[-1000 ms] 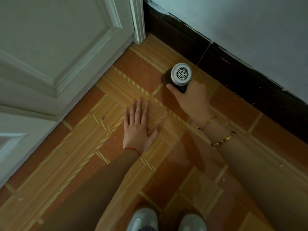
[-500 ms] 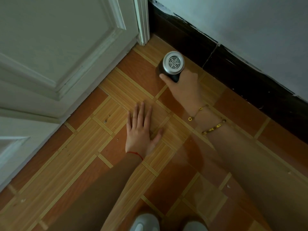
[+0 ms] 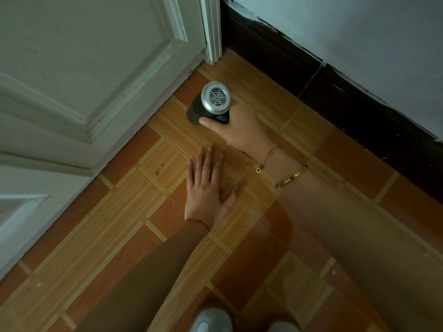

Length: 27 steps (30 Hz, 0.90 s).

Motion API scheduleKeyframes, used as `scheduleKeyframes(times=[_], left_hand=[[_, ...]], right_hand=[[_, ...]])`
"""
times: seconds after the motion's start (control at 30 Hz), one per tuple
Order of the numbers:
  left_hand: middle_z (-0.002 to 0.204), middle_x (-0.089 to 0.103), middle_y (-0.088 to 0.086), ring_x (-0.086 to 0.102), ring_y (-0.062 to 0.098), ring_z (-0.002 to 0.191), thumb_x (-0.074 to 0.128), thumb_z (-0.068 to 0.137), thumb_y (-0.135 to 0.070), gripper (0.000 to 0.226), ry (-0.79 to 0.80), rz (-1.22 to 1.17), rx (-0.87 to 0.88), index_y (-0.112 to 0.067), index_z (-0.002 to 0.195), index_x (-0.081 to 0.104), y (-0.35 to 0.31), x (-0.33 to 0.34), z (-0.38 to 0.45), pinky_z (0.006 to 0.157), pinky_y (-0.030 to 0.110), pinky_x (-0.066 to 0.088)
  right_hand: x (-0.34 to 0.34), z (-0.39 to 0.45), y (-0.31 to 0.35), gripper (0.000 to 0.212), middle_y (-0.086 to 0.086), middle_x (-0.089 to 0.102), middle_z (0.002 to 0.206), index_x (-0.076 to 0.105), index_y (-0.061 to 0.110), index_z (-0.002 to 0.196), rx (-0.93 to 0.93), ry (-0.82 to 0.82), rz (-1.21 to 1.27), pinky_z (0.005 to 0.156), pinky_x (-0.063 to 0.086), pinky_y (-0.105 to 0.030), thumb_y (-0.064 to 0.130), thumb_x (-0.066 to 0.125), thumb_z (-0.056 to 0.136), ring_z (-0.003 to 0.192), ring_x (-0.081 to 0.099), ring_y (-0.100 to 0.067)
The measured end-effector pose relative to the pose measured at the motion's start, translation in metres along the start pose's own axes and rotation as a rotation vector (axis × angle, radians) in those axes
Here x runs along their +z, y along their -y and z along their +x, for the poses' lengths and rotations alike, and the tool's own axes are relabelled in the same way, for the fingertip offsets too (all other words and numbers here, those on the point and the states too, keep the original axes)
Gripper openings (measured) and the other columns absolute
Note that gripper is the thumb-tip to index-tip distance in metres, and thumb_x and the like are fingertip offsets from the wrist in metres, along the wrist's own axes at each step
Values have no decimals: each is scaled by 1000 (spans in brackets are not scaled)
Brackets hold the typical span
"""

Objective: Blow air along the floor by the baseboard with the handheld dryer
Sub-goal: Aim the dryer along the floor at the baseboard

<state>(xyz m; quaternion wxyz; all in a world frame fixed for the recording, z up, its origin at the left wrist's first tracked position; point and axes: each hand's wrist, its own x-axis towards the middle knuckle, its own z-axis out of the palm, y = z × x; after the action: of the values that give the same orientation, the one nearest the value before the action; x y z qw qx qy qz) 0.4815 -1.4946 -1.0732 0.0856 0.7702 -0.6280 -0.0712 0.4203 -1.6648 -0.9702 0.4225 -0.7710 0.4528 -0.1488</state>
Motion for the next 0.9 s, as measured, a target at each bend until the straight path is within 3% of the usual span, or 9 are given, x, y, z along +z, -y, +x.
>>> scheduleKeyframes(times=[0.13, 0.23, 0.33, 0.43, 0.5, 0.6, 0.73, 0.9], left_hand=[[167, 11, 9, -1, 26, 156, 30, 96, -70, 84, 12, 25, -6, -17, 159, 15, -1, -1, 0, 124, 55, 9], [167, 12, 9, 0, 26, 156, 32, 96, -69, 84, 11, 33, -9, -16, 159, 17, -1, 0, -1, 125, 55, 10], [167, 11, 9, -1, 25, 156, 33, 96, -69, 83, 10, 27, -11, -16, 159, 17, -1, 0, -1, 124, 55, 10], [168, 9, 9, -2, 26, 156, 32, 96, -69, 85, 15, 26, 1, -16, 159, 13, 0, -1, -1, 124, 55, 10], [167, 10, 10, -3, 26, 156, 31, 96, -69, 86, 15, 3, 0, -15, 160, 11, 0, -2, -1, 124, 56, 10], [167, 13, 11, -1, 26, 156, 32, 95, -69, 86, 17, -12, 6, -15, 159, 12, 0, -3, -1, 124, 56, 11], [167, 10, 10, -2, 27, 156, 23, 96, -72, 86, 44, 35, 8, -16, 159, 13, -1, -4, -1, 125, 55, 9], [168, 6, 11, -2, 28, 155, 18, 96, -73, 86, 69, 82, 9, -16, 159, 12, -2, -7, -1, 125, 55, 9]], right_hand=[[-12, 2, -10, 50, -2, 72, 104, 66, 15, 110, 103, -248, -71, 80, 54, -36, 55, 69, 80, 95, 66, -18], [-19, 0, -20, 55, -3, 71, 108, 63, 13, 117, 149, -388, -81, 76, 50, -29, 54, 69, 81, 99, 66, -20], [-17, -8, -24, 55, -1, 71, 107, 63, 12, 117, 139, -353, -55, 74, 49, -27, 54, 69, 81, 97, 65, -15], [-8, -21, -20, 50, 8, 68, 95, 64, 16, 111, 102, -192, -9, 71, 52, -22, 55, 68, 81, 90, 65, -8], [-2, -31, -18, 49, 14, 64, 88, 64, 17, 108, 85, -96, -10, 68, 48, -9, 56, 68, 80, 84, 64, -4], [0, -45, -20, 42, 19, 59, 74, 65, 15, 97, 63, -138, -8, 63, 41, -1, 52, 73, 79, 69, 58, 2], [-22, -56, -33, 54, 0, 72, 98, 65, 13, 113, 149, -191, -42, 79, 56, -33, 55, 69, 80, 90, 67, -13], [-61, -71, -57, 58, -7, 71, 108, 63, 11, 118, 283, -435, -113, 73, 51, -27, 55, 68, 81, 98, 67, -22]])
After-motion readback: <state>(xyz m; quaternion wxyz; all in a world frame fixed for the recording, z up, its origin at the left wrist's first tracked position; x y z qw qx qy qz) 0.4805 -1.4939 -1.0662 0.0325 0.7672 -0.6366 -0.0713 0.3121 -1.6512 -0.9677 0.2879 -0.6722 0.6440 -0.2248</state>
